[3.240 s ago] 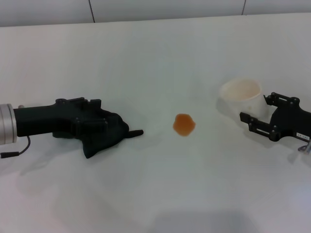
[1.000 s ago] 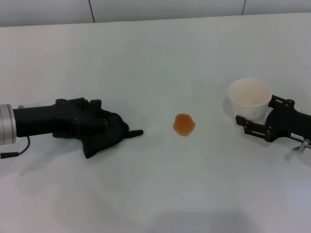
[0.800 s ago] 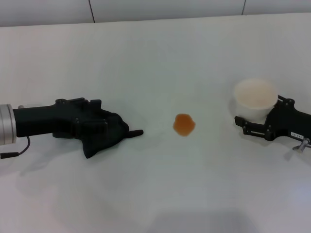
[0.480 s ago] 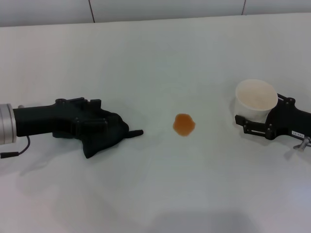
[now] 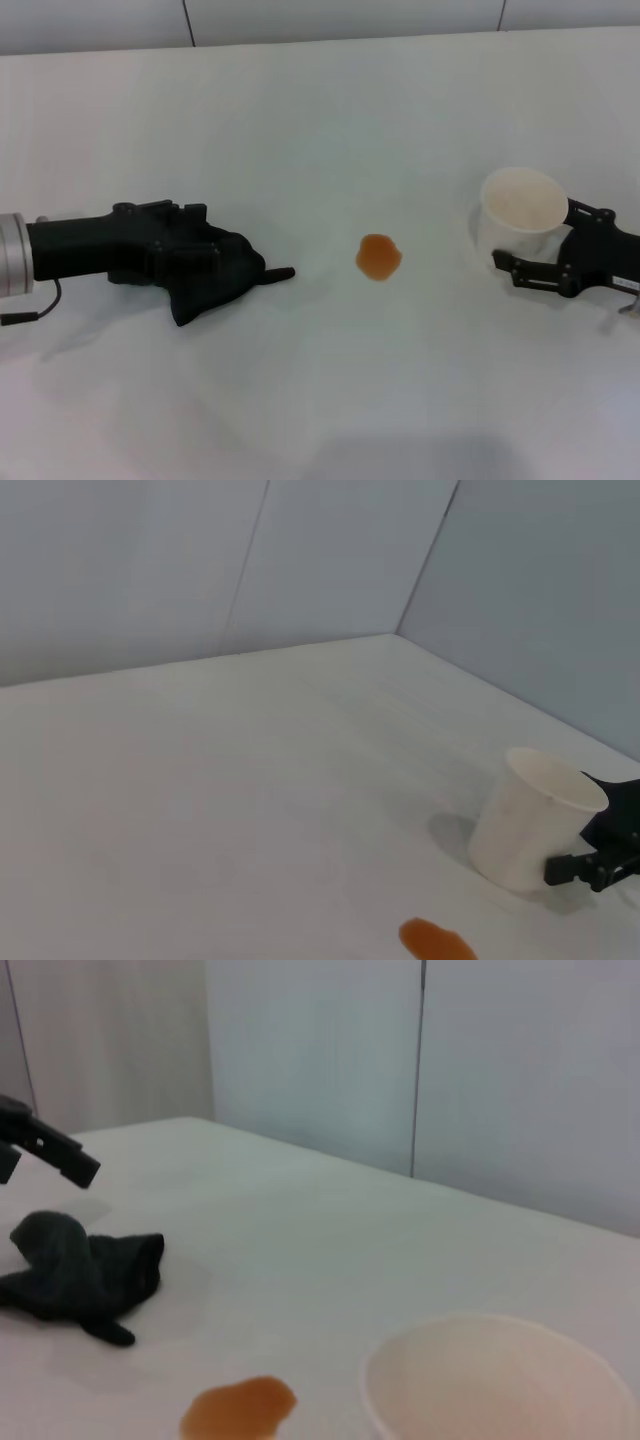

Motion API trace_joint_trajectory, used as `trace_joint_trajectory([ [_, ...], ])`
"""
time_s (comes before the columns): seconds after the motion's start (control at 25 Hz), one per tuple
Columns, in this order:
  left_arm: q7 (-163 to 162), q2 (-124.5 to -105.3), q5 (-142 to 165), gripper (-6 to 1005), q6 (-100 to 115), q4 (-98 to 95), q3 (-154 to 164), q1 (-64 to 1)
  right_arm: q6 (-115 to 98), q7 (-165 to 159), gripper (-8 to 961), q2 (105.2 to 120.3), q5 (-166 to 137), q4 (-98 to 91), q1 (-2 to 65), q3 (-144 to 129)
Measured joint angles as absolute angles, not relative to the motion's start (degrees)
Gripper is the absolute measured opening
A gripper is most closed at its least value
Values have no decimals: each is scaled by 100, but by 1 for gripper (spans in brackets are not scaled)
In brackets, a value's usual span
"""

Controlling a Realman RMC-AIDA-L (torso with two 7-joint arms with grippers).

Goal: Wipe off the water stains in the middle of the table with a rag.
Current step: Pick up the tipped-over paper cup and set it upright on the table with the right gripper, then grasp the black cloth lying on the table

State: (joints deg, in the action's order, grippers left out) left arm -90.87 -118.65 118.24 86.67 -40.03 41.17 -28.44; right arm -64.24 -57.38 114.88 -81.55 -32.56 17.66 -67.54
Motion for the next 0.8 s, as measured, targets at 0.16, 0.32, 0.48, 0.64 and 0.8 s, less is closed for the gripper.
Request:
trace_joint_trajectory([
  [0.16, -9088, -11865, 11824, 805, 8665, -4006, 4121, -2847, -6406, -6002, 869, 11477, -8368, -3562, 1635, -6726],
  [0.32, -9088, -11865, 11822, 804, 8665, -4008, 4116, -2848, -6402, -6238, 869, 11461, -8618, -3748, 1585, -6699],
  [0.48, -9088, -11865, 11821, 804, 8664, -4008, 4098, -2848, -6486, -6465, 869, 11408, -8736, -4005, 1487, -6692],
  [0.64, -9088, -11865, 11820, 803, 8658, -4008, 4094, -2850, -6587, -6661, 868, 11352, -8766, -4294, 1328, -6697],
  [0.8, -9088, -11865, 11821, 802, 8657, -4008, 4085, -2862, -6626, -7014, 868, 11331, -9129, -4637, 1209, -6612],
])
